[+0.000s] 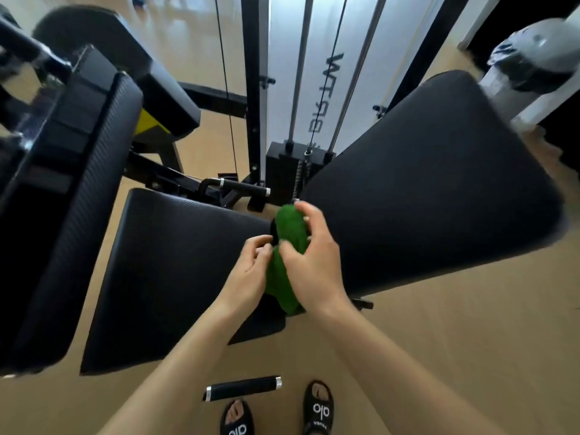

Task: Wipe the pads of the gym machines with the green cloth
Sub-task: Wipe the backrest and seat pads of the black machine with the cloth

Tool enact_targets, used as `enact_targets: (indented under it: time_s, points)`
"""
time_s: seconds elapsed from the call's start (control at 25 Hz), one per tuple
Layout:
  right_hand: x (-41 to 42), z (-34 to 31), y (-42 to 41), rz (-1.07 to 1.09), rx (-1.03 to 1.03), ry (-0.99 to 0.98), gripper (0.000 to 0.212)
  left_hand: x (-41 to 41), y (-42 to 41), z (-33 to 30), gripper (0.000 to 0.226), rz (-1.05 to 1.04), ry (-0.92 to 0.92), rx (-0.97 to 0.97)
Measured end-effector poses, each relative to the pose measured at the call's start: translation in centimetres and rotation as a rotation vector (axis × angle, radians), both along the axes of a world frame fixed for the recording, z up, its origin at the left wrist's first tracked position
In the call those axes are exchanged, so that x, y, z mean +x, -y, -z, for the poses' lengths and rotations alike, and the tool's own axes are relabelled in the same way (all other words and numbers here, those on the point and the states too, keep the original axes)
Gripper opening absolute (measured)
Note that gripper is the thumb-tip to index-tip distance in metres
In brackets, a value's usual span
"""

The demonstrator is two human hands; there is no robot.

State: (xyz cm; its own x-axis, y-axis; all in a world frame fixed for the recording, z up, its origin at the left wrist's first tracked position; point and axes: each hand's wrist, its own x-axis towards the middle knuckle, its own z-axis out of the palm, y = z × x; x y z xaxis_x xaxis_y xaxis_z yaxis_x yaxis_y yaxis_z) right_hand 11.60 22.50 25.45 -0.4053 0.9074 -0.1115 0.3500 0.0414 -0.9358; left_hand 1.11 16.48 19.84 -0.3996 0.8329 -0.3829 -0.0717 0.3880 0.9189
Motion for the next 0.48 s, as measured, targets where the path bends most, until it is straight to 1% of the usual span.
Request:
enact_targets:
  time_s: [0.04, 0.12, 0.24, 0.32, 0.36, 0.4, 0.44, 0.48]
  points:
    - [0.5, -2.0, -1.2, 0.012, 0.100, 0.011, 0.060, 1.2, -1.5, -2.0, 0.033, 0.015, 0.093, 0.051]
    - [2.1, -5.2, -3.8, 0.026, 0.311, 0.064, 0.060, 3.6, -4.4, -5.1, 0.039, 0.050, 0.182, 0.138]
    - [5.8, -9.2, -8.2, 0.078, 0.623, 0.253, 0.058, 7.4, -8.5, -8.4, 0.034, 0.137, 0.185, 0.259]
    - [8.8, -10.8, -10.9, 0.120, 0.755, 0.409, 0.057, 10.3, -11.2, -10.2, 0.031, 0.214, 0.186, 0.312]
    - [10.2, -11.2, -11.9, 0.130, 0.811, 0.503, 0.056, 11.7, -12.5, -10.6, 0.033, 0.255, 0.172, 0.320]
    - [11.6, -11.5, -12.6, 0.128, 0.870, 0.620, 0.055, 12.9, -13.7, -10.9, 0.037, 0.283, 0.107, 0.317]
    - [12.9, -11.7, -13.5, 0.120, 0.929, 0.749, 0.056, 13.9, -14.7, -10.8, 0.040, 0.296, 0.023, 0.325]
    - [14.3, -11.9, -14.5, 0.111, 0.948, 0.830, 0.058, 14.6, -15.5, -10.6, 0.041, 0.290, -0.072, 0.330]
